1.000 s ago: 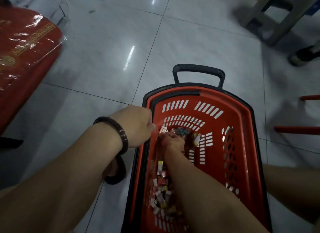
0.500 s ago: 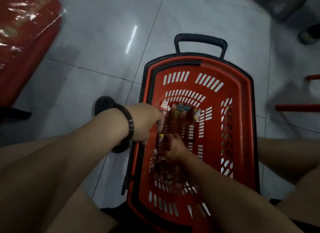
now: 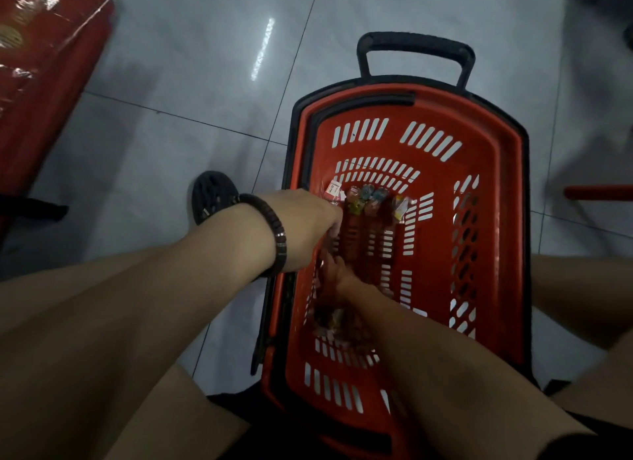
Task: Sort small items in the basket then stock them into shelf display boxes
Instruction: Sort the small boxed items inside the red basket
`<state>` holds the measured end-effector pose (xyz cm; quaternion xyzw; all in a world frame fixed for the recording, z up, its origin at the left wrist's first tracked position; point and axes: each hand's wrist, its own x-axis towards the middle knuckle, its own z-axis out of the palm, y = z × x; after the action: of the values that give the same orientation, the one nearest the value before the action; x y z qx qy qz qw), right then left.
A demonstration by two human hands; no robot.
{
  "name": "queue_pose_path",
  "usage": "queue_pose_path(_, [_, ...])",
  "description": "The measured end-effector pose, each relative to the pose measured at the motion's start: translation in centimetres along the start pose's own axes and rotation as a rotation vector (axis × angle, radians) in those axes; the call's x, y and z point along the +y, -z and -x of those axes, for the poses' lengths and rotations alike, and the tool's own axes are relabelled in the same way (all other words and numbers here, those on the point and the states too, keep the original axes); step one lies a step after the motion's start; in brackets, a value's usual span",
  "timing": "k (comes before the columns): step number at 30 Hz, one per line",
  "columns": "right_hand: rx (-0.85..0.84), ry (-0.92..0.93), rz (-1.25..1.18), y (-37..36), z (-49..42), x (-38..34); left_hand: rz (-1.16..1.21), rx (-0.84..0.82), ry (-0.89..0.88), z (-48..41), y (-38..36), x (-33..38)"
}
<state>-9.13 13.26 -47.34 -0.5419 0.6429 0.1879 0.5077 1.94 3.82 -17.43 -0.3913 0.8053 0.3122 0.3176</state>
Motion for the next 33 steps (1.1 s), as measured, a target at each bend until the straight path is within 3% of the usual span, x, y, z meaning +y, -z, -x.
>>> queue_pose_path(3, [-0.007, -0.028, 0.017, 0.7, 0.2, 0.0, -0.018, 0.021, -0.034, -0.1, -0.5, -0.5])
queue_pose_path(6, [-0.033, 0.049, 0.224, 0.9, 1.5, -0.1, -0.031, 0.040, -0.042, -0.1, -1.0, -0.7])
queue_pose_path(9, [0.020, 0.075, 0.280, 0.5, 1.8, -0.3, -0.032, 0.049, -0.056, 0.0, -1.0, -0.8])
queue_pose_path(23, [0.047, 0.052, -0.110, -0.9, 3.6, 0.8, -0.046, -0.035, -0.021, 0.1, -0.1, 0.2])
queue_pose_path(29, [-0.154, 0.090, -0.055, 3.5, 6.4, 1.2, 0.019, -0.037, -0.044, 0.3, 0.0, -0.3])
queue_pose_path(33, [-0.094, 0.087, -0.344, 6.8, 10.5, 2.3, 0.093, 0.067, -0.045, 0.4, -0.2, -0.6])
